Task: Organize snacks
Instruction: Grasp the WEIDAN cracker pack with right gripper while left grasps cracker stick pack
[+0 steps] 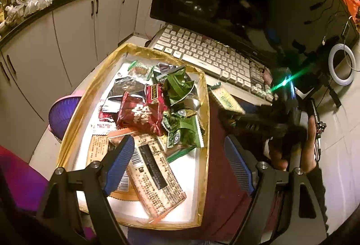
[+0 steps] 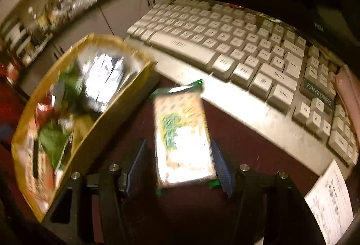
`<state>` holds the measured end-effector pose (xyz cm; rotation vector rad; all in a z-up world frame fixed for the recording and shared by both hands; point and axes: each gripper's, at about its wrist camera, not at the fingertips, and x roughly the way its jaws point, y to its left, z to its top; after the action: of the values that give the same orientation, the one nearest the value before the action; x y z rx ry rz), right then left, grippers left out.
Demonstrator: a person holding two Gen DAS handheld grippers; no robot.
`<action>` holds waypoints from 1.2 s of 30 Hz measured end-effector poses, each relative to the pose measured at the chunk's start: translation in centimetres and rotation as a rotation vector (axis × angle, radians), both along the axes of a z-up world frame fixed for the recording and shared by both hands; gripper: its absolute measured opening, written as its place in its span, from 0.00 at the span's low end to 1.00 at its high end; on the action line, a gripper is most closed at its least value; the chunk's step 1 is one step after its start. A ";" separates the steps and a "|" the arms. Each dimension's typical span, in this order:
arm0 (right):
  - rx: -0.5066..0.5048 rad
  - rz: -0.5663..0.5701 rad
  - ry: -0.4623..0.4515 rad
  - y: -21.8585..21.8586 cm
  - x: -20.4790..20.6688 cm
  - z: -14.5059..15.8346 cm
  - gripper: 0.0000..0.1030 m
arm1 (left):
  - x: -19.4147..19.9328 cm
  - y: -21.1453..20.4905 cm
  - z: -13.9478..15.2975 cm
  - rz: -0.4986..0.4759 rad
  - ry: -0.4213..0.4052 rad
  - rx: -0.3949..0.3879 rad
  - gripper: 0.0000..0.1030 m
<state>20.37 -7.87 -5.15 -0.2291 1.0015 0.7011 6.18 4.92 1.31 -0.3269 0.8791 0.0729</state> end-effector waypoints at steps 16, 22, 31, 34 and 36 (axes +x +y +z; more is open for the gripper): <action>0.275 -0.297 0.092 -8.2 -9.8 -0.9 0.44 | 1.3 -5.1 -1.5 -0.130 0.036 -0.178 0.79; 0.429 -0.297 0.079 -10.6 -14.1 0.2 0.44 | 2.8 -8.1 -3.1 -0.195 0.081 -0.273 0.76; 0.494 -0.154 0.054 -10.2 -16.1 0.7 0.45 | 3.4 -8.9 -4.0 -0.245 0.096 -0.288 0.31; 0.457 -0.140 0.038 -8.8 -16.1 0.5 0.44 | 3.3 -8.4 -4.2 -0.222 0.095 -0.293 0.30; 0.454 -0.131 0.038 -8.4 -15.9 0.5 0.44 | 3.2 -8.0 -4.1 -0.222 0.092 -0.293 0.30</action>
<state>4.44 -16.28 -4.65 0.2443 0.8587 0.7947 9.34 -3.04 -2.79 -0.4993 1.0141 -0.2503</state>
